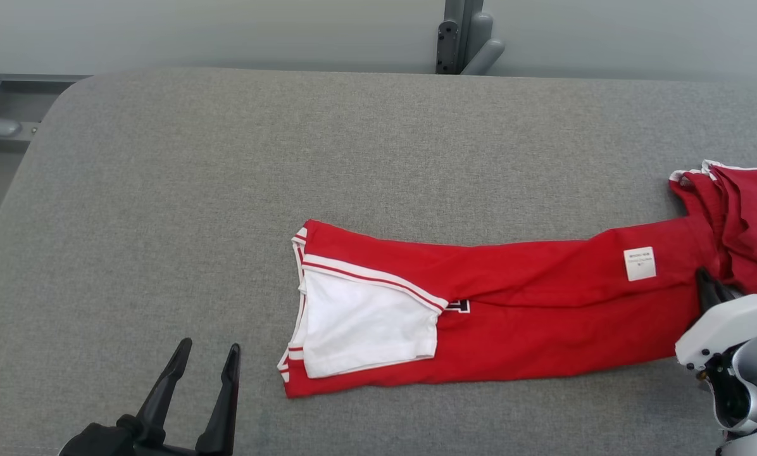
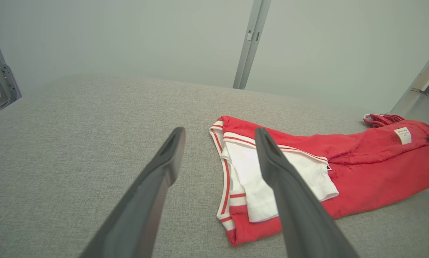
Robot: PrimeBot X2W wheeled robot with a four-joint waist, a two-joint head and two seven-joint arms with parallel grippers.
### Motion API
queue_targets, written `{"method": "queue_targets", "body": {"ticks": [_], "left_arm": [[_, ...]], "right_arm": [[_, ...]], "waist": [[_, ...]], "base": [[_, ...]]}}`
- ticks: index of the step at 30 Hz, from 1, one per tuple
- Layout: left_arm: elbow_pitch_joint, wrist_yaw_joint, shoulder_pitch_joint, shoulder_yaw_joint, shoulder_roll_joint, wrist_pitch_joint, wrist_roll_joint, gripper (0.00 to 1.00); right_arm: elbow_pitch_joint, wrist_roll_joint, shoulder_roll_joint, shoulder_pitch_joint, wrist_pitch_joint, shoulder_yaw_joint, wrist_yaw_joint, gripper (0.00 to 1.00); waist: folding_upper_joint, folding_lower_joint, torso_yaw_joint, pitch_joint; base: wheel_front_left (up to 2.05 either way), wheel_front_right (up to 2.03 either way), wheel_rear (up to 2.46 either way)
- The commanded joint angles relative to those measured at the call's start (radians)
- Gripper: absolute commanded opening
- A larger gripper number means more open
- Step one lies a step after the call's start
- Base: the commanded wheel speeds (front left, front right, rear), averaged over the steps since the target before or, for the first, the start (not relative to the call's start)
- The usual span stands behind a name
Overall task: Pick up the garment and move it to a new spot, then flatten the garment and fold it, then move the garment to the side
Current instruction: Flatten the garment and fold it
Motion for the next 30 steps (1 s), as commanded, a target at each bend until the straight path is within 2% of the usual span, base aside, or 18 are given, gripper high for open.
{"method": "queue_targets", "body": {"ticks": [1, 8, 14, 20, 30], "left_arm": [[0.002, -0.003, 0.0, -0.001, 0.004, -0.003, -0.005, 1.0], [0.009, -0.003, -0.003, -0.017, 0.003, -0.003, -0.012, 1.0], [0.017, -0.002, -0.022, -0.029, 0.007, -0.003, -0.023, 1.0], [0.026, -0.001, -0.039, -0.042, 0.008, -0.003, -0.034, 1.0], [0.053, -0.001, -0.079, -0.083, 0.012, -0.003, -0.057, 1.0]], "right_arm": [[-0.052, 0.026, 0.006, 0.016, 0.02, 0.024, -0.001, 0.0], [-0.318, 0.129, 0.016, 0.077, 0.117, 0.184, -0.001, 0.0], [-0.405, 0.181, 0.016, 0.066, 0.137, 0.331, -0.001, 0.0], [-0.342, 0.212, 0.016, 0.016, 0.104, 0.443, -0.001, 0.0], [-0.053, 0.307, 0.016, -0.154, -0.014, 0.64, -0.001, 0.0]], "waist": [[0.0, 0.0, -0.001, -0.003], [0.0, 0.0, 0.009, -0.008], [0.0, 0.0, 0.034, -0.002], [0.0, 0.0, 0.07, 0.005], [0.0, 0.0, 0.184, 0.024]], "base": [[0.0, 0.0, 0.0], [0.0, 0.0, 0.0], [0.0, 0.0, 0.0], [0.0, 0.0, 0.0], [0.0, 0.0, 0.0]]}}
